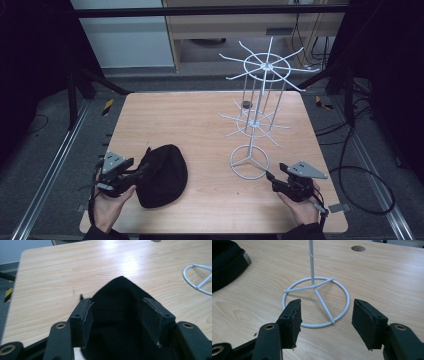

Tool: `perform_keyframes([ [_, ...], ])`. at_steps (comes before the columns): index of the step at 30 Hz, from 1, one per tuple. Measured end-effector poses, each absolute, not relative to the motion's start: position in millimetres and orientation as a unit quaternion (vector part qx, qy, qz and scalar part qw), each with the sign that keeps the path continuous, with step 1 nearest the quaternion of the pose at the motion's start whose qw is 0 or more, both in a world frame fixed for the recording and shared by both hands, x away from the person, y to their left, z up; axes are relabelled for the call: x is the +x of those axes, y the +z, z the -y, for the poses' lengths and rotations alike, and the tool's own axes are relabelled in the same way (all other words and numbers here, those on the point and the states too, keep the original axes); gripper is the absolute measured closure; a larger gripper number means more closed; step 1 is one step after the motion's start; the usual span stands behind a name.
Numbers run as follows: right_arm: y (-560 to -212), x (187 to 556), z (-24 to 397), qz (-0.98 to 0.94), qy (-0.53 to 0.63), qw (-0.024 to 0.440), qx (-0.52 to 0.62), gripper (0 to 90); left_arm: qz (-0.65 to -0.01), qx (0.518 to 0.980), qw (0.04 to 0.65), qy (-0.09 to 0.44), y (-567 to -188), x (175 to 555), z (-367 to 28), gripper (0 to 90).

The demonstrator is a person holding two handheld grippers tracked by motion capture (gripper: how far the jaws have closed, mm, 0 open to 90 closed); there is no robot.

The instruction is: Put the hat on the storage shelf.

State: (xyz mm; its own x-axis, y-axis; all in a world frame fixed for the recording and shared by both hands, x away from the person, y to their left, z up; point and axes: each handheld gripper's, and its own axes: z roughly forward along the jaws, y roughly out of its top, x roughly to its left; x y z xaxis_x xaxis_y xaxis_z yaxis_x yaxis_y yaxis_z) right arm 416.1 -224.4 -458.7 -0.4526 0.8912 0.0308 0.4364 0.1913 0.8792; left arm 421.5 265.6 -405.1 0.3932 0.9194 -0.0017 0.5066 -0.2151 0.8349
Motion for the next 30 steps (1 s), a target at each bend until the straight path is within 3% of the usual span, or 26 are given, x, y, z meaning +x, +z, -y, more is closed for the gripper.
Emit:
perform_keyframes([
  [16,-463.4,421.7,230.9,-0.737,0.419,0.249,0.469,38.8,-0.470,0.776,0.341,0.246,-422.0,441.6,-229.1,41.6],
  [22,-465.1,423.3,232.9,-0.738,0.413,0.245,0.474,38.8,-0.481,0.786,0.306,0.239,-431.6,447.8,-229.2,47.1],
  [30,-466.0,423.5,231.1,-0.741,0.411,0.241,0.473,38.8,-0.489,0.792,0.287,0.226,-434.3,449.7,-230.7,62.2],
])
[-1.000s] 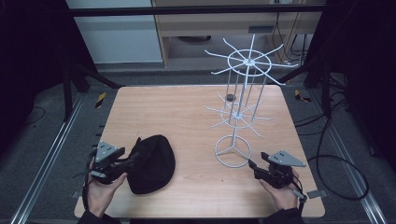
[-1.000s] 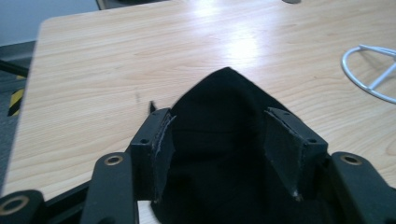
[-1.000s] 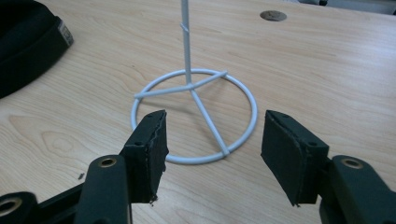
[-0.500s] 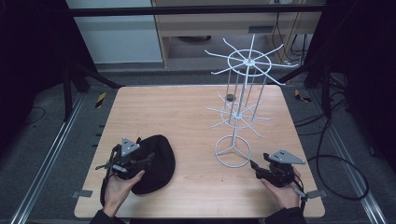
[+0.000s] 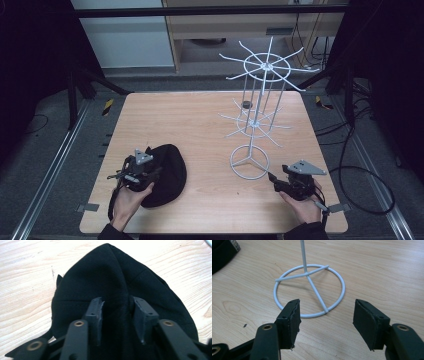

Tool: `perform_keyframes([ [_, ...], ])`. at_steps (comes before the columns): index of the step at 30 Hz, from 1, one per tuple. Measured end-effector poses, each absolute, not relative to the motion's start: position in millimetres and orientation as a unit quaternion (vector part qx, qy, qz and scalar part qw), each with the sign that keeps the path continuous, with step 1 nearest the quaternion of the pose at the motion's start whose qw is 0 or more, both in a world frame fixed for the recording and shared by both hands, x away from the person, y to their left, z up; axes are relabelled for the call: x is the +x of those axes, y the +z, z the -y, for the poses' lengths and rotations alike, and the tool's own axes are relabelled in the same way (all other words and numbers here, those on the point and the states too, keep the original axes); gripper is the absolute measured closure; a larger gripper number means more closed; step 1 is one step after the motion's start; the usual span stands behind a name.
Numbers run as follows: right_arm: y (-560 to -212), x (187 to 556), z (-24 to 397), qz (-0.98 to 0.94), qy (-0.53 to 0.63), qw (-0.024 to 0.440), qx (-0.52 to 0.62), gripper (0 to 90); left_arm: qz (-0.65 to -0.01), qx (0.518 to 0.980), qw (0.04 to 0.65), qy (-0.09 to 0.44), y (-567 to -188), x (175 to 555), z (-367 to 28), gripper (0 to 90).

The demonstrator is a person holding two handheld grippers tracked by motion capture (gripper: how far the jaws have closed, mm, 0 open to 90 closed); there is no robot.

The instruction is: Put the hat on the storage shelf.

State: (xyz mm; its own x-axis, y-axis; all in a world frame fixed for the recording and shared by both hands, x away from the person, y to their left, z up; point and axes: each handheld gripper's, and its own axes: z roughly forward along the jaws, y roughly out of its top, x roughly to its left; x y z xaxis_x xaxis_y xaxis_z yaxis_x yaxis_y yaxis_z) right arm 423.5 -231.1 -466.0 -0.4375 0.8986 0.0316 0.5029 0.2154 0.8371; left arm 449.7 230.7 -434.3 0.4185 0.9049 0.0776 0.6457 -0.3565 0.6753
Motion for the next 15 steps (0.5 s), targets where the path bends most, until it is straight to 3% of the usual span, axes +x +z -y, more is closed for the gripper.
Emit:
perform_keyframes([
  [4,-466.3,423.6,231.0,-0.742,0.410,0.238,0.474,38.7,-0.491,0.796,0.276,0.220,-437.7,451.6,-230.6,64.1],
  [11,-467.5,424.3,230.2,-0.746,0.407,0.236,0.472,38.4,-0.493,0.799,0.263,0.225,-442.0,453.3,-231.9,54.3],
  [15,-467.8,424.5,229.9,-0.746,0.406,0.235,0.472,38.4,-0.490,0.802,0.252,0.231,-442.7,453.2,-230.1,54.1],
])
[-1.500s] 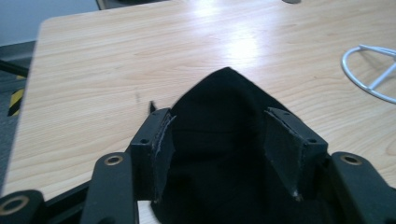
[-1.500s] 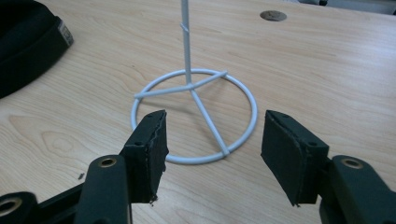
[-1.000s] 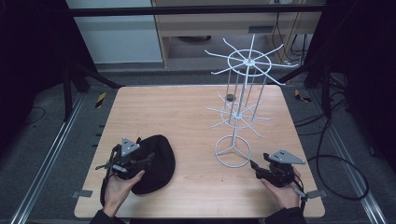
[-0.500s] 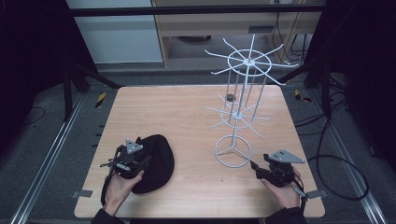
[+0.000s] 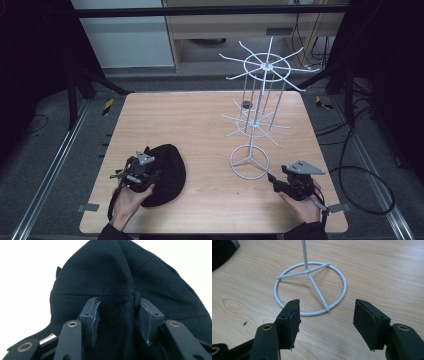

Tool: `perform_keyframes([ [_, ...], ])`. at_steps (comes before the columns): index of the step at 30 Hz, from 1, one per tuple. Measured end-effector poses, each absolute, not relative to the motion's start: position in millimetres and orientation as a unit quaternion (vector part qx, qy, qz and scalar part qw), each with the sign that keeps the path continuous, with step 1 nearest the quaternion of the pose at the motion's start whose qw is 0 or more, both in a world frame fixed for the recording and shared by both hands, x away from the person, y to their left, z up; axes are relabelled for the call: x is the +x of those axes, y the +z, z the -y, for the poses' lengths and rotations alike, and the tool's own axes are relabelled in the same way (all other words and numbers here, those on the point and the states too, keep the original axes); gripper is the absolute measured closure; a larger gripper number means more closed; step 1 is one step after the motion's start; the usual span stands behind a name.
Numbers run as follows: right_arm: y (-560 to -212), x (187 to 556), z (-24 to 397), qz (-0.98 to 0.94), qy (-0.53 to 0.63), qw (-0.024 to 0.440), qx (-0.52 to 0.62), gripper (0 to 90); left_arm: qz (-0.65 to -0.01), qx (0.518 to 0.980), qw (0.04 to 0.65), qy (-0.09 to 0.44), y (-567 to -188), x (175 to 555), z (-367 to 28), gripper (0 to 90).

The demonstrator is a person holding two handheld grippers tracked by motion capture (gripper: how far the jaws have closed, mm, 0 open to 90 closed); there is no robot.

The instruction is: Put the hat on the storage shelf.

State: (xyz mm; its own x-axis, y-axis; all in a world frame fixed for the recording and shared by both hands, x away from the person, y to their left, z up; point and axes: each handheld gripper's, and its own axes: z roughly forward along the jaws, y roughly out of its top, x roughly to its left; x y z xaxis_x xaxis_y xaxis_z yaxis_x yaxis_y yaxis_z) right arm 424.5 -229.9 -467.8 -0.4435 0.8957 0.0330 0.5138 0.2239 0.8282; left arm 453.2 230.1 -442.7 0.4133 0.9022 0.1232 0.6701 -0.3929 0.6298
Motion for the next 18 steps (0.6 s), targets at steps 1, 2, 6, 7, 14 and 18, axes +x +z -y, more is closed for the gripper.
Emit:
perform_keyframes([
  [1,-467.9,424.5,229.9,-0.746,0.406,0.234,0.472,38.5,-0.491,0.802,0.251,0.230,-442.7,453.3,-230.1,55.0],
  [2,-467.9,424.5,229.7,-0.746,0.406,0.234,0.473,38.5,-0.492,0.803,0.249,0.227,-442.8,453.8,-230.5,56.5],
  [6,-468.0,424.7,229.8,-0.747,0.406,0.234,0.472,38.5,-0.499,0.802,0.245,0.218,-444.3,456.0,-234.5,74.1],
  [7,-467.8,424.8,229.9,-0.747,0.405,0.235,0.472,38.6,-0.500,0.801,0.247,0.217,-443.6,456.1,-236.2,75.8],
  [14,-467.1,424.7,230.3,-0.746,0.407,0.234,0.472,38.6,-0.505,0.777,0.303,0.224,-427.3,449.5,-249.3,80.4],
  [18,-466.9,424.7,231.1,-0.745,0.408,0.234,0.473,38.6,-0.493,0.763,0.342,0.240,-415.1,441.4,-254.2,80.4],
])
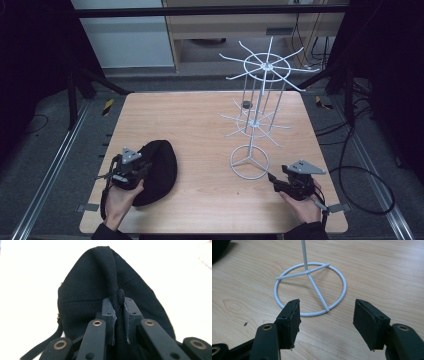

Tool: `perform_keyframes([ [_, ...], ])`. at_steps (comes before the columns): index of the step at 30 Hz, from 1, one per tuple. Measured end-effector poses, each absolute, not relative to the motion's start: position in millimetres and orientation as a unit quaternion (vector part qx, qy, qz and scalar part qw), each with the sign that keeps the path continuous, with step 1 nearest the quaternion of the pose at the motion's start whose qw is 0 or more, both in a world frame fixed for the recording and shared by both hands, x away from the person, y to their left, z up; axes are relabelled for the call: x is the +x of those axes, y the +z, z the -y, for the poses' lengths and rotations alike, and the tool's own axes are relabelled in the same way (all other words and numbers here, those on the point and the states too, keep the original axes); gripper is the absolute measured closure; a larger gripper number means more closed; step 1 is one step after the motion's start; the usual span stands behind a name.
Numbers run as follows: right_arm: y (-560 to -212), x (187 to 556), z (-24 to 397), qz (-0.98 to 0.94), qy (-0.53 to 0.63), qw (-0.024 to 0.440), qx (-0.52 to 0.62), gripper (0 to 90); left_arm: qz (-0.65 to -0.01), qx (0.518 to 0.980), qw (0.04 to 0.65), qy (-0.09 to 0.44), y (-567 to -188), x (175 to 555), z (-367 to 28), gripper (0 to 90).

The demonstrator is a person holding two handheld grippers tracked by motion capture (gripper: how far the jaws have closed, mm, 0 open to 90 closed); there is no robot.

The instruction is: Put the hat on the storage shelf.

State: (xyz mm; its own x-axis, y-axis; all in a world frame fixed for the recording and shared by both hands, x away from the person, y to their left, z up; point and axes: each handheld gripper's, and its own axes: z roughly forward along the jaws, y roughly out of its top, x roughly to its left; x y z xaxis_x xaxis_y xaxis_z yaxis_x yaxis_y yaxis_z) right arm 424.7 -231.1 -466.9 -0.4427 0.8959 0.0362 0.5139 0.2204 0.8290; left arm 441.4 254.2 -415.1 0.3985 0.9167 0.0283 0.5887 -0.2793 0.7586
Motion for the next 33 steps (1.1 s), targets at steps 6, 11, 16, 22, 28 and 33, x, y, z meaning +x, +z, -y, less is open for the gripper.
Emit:
perform_keyframes([
  [6,-465.7,424.2,232.4,-0.742,0.412,0.234,0.474,38.6,-0.464,0.743,0.399,0.271,-392.9,425.6,-257.7,80.5],
  [11,-465.7,424.1,233.3,-0.740,0.413,0.239,0.474,38.6,-0.436,0.725,0.446,0.293,-373.9,410.5,-256.2,80.5],
  [16,-465.5,424.1,233.6,-0.739,0.414,0.241,0.474,38.6,-0.415,0.711,0.484,0.297,-358.7,398.9,-253.7,80.5],
  [22,-465.7,423.8,234.0,-0.737,0.414,0.244,0.475,38.6,-0.388,0.706,0.525,0.275,-341.9,391.6,-248.7,80.5],
  [28,-465.4,423.1,234.8,-0.734,0.416,0.246,0.477,38.6,-0.360,0.702,0.550,0.274,-323.3,388.7,-242.1,80.5],
  [33,-465.9,423.5,234.8,-0.735,0.414,0.250,0.474,38.5,-0.340,0.690,0.574,0.280,-305.9,385.6,-239.4,80.5],
])
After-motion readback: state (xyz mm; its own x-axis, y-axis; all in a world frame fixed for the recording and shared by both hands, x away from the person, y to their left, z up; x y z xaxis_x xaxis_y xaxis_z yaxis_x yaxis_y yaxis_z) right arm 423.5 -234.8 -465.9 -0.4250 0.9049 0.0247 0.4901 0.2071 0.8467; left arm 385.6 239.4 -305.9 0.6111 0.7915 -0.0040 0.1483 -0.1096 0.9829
